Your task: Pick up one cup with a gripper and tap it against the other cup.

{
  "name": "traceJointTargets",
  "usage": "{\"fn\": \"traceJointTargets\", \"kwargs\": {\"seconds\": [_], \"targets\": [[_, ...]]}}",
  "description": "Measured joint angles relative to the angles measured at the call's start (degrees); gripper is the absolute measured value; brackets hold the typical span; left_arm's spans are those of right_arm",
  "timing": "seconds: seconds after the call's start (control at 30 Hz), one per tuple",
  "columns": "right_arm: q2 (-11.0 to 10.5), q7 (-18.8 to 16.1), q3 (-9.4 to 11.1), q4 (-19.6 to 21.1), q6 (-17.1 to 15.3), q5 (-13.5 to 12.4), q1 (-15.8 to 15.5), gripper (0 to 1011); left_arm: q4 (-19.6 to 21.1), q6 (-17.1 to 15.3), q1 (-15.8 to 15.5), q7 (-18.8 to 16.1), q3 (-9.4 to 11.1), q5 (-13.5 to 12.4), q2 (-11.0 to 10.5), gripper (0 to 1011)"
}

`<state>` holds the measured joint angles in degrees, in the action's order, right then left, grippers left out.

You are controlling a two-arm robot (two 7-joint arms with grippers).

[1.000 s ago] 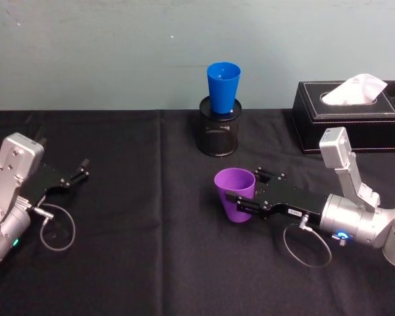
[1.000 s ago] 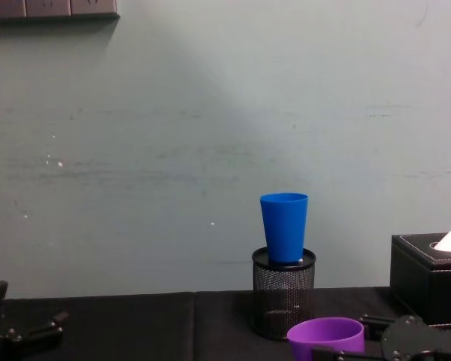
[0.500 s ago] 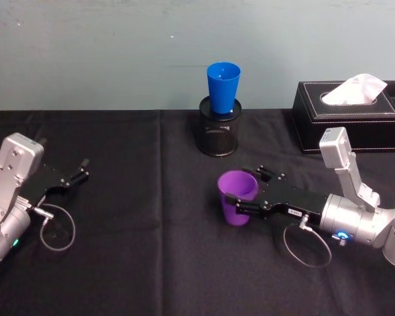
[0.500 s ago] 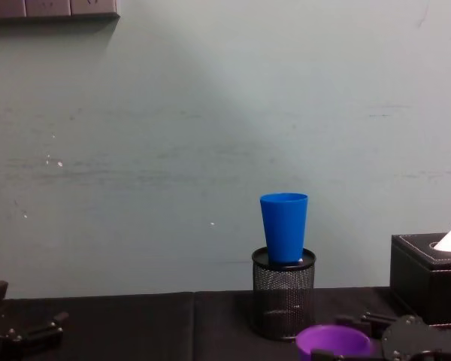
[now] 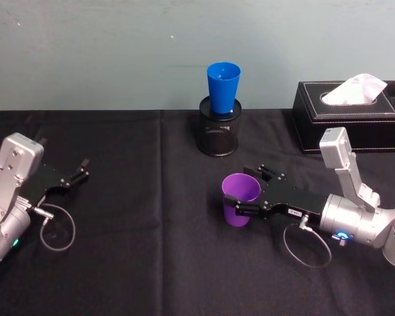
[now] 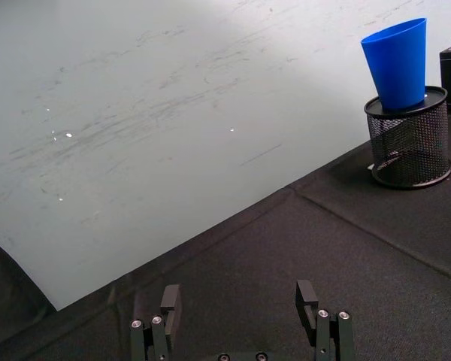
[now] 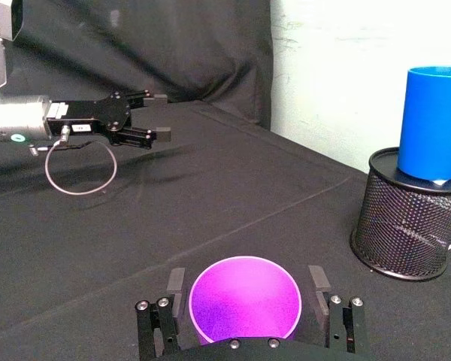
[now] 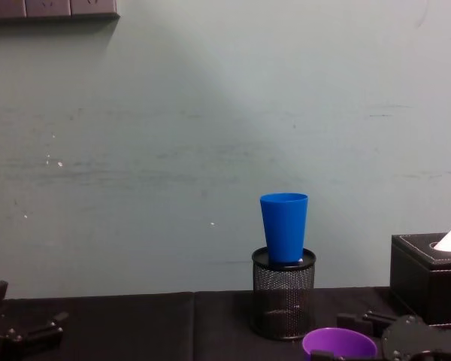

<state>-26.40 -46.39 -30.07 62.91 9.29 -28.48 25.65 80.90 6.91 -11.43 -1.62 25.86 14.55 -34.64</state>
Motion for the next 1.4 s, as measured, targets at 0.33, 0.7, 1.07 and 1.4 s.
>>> {"fn": "traceJointTargets", "kwargs": {"seconds": [0.33,0.7,1.07,1.4], "targets": [[-0.2,0.0,0.0,0.8,0.6,0.1,-0.2,1000,0.0,0.0,0.0,0.0,0.0,0.0,0.0,1000],[-0.7,3.2,2.1,6.6,2.9,0.3,-1.9,1000,0.0,0.0,0.0,0.0,0.0,0.0,0.0,1000],[1.7,18.8,7.3,14.3,-3.4,2.4,-4.9,1002,0.0,0.0,0.0,0.0,0.0,0.0,0.0,1000],[5.0,34.9,11.8,18.5,-11.4,6.4,-8.0,1000,0.0,0.0,0.0,0.0,0.0,0.0,0.0,1000]]}}
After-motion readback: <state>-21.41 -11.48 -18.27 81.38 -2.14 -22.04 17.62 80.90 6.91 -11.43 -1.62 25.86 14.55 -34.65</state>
